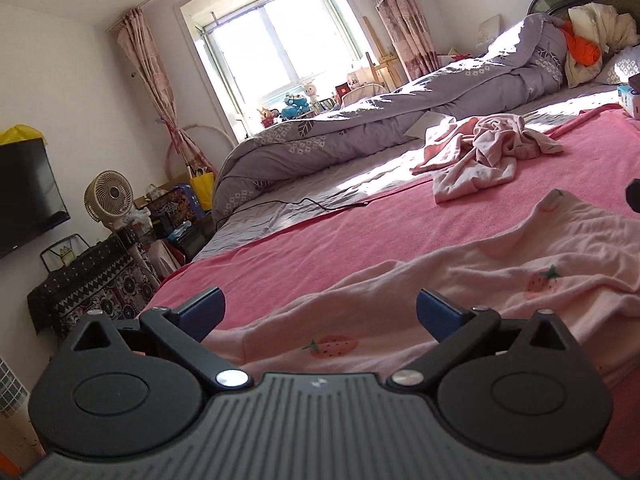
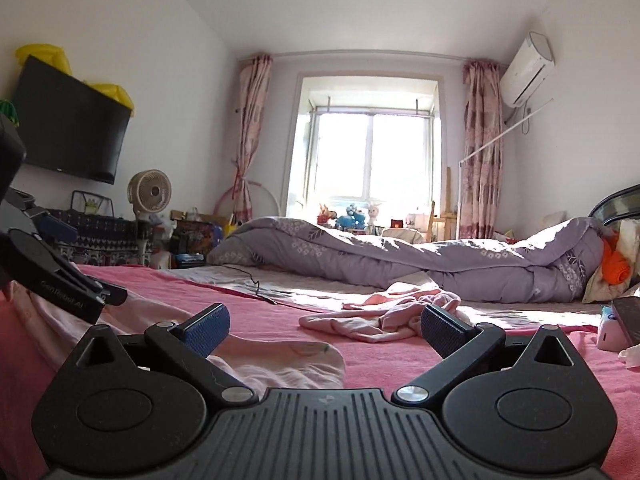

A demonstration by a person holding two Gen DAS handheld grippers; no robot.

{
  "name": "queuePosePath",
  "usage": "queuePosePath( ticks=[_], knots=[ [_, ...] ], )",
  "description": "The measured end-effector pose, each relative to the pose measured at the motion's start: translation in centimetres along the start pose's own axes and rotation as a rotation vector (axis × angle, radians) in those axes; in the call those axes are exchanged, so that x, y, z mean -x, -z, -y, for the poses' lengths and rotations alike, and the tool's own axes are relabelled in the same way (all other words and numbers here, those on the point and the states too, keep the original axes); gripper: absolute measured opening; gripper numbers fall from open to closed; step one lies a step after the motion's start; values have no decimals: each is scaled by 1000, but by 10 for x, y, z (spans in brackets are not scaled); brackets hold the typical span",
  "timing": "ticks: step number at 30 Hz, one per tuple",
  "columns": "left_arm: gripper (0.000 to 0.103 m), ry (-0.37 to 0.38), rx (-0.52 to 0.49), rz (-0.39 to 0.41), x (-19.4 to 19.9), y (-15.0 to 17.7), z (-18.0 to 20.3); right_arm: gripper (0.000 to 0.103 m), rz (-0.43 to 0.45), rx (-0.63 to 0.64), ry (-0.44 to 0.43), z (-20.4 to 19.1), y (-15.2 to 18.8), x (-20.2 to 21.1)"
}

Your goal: Fold clothes

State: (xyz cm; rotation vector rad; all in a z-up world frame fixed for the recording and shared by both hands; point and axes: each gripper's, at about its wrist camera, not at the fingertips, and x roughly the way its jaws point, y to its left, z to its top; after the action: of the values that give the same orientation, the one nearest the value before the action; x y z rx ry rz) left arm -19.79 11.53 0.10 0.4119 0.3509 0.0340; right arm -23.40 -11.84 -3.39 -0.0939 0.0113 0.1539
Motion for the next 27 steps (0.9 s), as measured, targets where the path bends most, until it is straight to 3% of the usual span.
queuePosePath(
  ticks=[2, 5, 7, 9, 12, 15, 17, 18, 20, 23, 24, 27],
  knots=[
    [103, -14, 14, -56, -12, 14, -7, 103, -65, 83, -12, -22, 3, -19],
    [103, -43, 68, -71, -22, 32, -26, 103, -111, 217, -53, -47, 30, -16],
    [103, -65, 140, -79, -24, 36, -44, 103, -99, 212, -101, -42, 39, 6],
    [103, -156, 177, -83, -24, 37, -57, 103, -122, 186, -180, -32, 41, 24],
    [102, -229, 235, -48, -10, 31, -63, 103, -193, 110, -284, -6, 22, 28],
    [102, 33, 284, 99, 21, 13, -37, 103, -162, 20, -265, 19, -11, 10],
    [103, 175, 234, 163, 32, 1, -3, 103, -156, 5, -245, 32, -34, -14],
    [103, 224, 174, 182, 33, -3, 18, 103, -170, 62, -240, 29, -38, -30],
    [103, 246, 59, 188, 29, -4, 59, 103, -268, 233, -256, 15, -36, -67],
    [97, 183, -14, 95, 7, 11, 92, 103, -421, 373, -327, -3, -14, -116],
    [97, 200, 29, 103, 4, 17, 88, 103, -444, 386, -344, -6, -7, -130],
    [97, 335, 209, 55, -6, 26, 61, 103, -510, 269, -345, 2, -8, -170]
  ],
)
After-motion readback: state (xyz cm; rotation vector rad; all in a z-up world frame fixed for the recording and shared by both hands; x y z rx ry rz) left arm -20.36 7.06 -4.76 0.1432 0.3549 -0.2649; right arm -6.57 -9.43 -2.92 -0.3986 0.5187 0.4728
